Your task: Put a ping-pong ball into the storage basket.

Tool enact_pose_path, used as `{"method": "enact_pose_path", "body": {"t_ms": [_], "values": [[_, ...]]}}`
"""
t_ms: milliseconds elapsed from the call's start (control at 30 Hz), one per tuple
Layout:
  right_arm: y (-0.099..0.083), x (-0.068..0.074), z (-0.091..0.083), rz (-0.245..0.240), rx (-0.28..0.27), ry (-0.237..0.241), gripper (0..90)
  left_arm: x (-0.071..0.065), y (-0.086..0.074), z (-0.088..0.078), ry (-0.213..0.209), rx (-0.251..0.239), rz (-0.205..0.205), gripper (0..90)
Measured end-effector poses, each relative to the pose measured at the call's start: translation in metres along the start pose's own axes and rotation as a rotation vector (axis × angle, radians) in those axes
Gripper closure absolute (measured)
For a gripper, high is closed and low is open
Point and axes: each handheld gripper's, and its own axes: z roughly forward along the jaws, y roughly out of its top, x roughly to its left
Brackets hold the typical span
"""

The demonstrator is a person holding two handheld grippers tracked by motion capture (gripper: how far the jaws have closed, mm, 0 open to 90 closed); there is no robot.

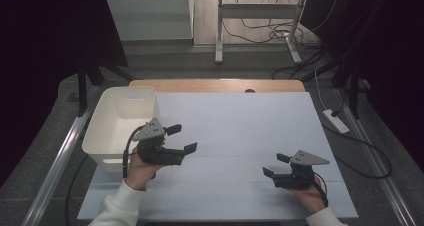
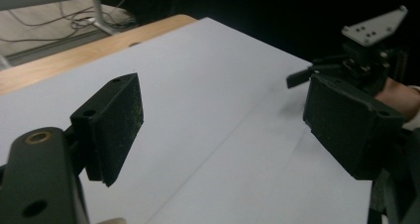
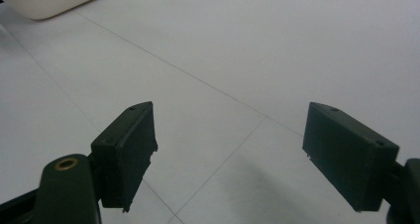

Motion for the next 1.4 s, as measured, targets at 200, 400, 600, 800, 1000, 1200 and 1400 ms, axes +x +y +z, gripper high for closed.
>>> {"method": "enact_pose_path", "body": {"t_ms": [200,400,600,800,1000,1200,1400], "values": [[0.000,0.000,0.000,-0.001,-0.002,0.004,20.7,-0.012,-0.016,0.013,-0.029,0.017,0.012,16.3],[0.000,0.000,0.000,-0.002,-0.002,0.003,20.7,-0.020,-0.037,0.024,-0.007,0.054,0.038,16.2],[0.000,0.000,0.000,-0.003,-0.002,0.005,20.7,-0.016,-0.059,0.025,0.027,0.090,0.016,16.4],[0.000,0.001,-0.001,-0.002,-0.004,0.009,20.6,-0.013,-0.079,0.020,0.041,0.093,0.011,16.9],[-0.001,0.004,-0.003,-0.010,-0.011,0.025,20.5,-0.006,-0.102,0.007,0.068,0.090,-0.026,17.2],[-0.001,0.004,-0.002,-0.011,-0.011,0.032,20.5,0.001,-0.116,-0.004,0.075,0.093,-0.053,17.3],[0.000,0.010,-0.004,-0.024,-0.015,0.048,20.5,0.004,-0.121,-0.010,0.102,0.097,-0.065,17.3]]}}
